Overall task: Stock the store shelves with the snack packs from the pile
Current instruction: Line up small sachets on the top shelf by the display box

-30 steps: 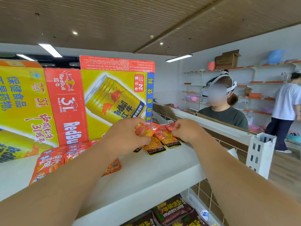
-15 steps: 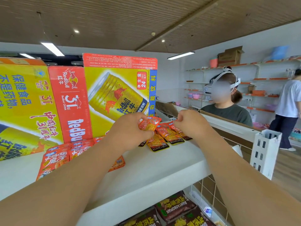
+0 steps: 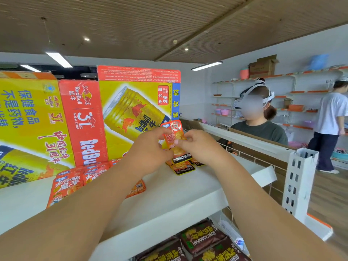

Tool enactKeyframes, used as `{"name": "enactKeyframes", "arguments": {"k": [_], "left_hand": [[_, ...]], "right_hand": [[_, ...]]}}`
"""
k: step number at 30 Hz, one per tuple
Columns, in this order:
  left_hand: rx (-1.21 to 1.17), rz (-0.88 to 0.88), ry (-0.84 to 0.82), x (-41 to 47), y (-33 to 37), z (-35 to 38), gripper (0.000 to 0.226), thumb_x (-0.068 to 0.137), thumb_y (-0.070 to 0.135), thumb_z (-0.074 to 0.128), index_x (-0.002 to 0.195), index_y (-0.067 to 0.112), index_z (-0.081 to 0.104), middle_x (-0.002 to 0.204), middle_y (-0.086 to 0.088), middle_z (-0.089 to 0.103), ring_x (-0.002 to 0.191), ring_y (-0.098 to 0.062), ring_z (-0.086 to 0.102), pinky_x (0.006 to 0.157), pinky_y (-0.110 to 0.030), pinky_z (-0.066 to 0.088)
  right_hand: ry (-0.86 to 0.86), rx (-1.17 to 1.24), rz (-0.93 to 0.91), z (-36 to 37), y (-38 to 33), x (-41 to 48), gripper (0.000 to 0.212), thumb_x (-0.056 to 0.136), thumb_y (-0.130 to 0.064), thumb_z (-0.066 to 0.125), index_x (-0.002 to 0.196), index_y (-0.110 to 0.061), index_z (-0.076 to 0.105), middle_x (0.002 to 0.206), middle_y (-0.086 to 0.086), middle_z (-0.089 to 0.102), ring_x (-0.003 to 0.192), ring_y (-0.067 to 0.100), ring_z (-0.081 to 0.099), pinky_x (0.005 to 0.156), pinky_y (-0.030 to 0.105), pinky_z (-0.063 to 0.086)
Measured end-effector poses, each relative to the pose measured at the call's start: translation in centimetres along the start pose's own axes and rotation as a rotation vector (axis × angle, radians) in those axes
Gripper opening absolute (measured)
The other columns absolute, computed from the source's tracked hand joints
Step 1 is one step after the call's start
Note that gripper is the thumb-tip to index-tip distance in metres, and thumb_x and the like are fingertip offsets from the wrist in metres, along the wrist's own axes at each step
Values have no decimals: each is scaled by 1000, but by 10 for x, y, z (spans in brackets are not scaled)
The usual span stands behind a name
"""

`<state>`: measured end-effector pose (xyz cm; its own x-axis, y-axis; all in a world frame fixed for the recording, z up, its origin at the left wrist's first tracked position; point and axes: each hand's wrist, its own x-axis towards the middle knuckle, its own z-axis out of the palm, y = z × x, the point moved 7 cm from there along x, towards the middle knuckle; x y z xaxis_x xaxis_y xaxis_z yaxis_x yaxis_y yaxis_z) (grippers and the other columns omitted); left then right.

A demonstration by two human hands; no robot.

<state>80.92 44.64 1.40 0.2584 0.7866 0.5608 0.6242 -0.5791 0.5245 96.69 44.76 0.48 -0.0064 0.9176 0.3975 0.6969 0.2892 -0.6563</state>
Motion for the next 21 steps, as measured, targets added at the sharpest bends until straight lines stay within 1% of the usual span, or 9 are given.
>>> {"name": "enactKeyframes", "arguments": {"k": [2,4,5,7,10,12,14,18,21], "left_hand": [[16,31,-18,-1,2,2,48,79,13,77,103,50,58,104,17,61,84,-7,61,68,-15,46],[18,61,-34,-2,6,4,47,80,12,75,114,42,62,106,17,62,91,-12,61,77,-25,50],[23,74,-47,-2,7,5,47,82,11,74,118,38,63,106,17,62,93,-13,60,80,-27,50],[53,93,-72,-2,9,7,48,83,12,73,124,36,63,105,18,62,95,-13,59,82,-29,49],[101,70,-84,0,1,8,48,84,18,73,126,38,62,109,17,62,95,-14,59,81,-29,48],[115,6,-62,3,-10,3,44,84,22,73,123,41,63,112,15,62,96,-12,58,80,-26,44],[139,-60,-38,7,-20,-3,40,85,25,72,121,40,64,114,14,62,97,-10,58,80,-25,41],[180,-133,-19,10,-32,-12,36,87,27,67,121,37,65,117,12,64,96,-13,62,82,-27,46],[188,-152,-14,10,-34,-15,35,87,26,65,121,35,65,116,11,65,98,-15,62,87,-30,50]], "right_hand": [[35,-4,25,-3,0,-2,29,85,-46,73,91,-19,67,85,1,68,78,18,64,68,32,48],[62,-49,51,-5,0,-6,30,78,-44,80,89,-22,63,79,-5,63,71,12,60,56,28,42],[83,-68,70,-6,1,-7,32,76,-43,82,89,-22,61,79,-6,61,70,12,59,53,27,38],[136,-104,99,-9,3,-8,35,75,-43,81,90,-21,58,83,-2,62,73,16,59,53,28,37],[179,-198,110,-11,5,-10,40,76,-48,79,93,-19,58,89,0,64,80,20,60,55,30,37],[165,-251,124,-6,9,-10,45,74,-55,78,92,-19,59,88,1,64,83,22,61,59,31,38],[123,-332,131,2,14,-8,49,72,-61,75,92,-18,63,86,3,65,85,25,64,63,31,40],[45,-530,150,22,21,-4,59,71,-69,67,103,-19,62,93,1,55,97,27,62,74,32,47],[29,-578,166,32,25,1,65,63,-75,59,101,-22,62,89,1,56,94,28,61,81,37,52]]}}
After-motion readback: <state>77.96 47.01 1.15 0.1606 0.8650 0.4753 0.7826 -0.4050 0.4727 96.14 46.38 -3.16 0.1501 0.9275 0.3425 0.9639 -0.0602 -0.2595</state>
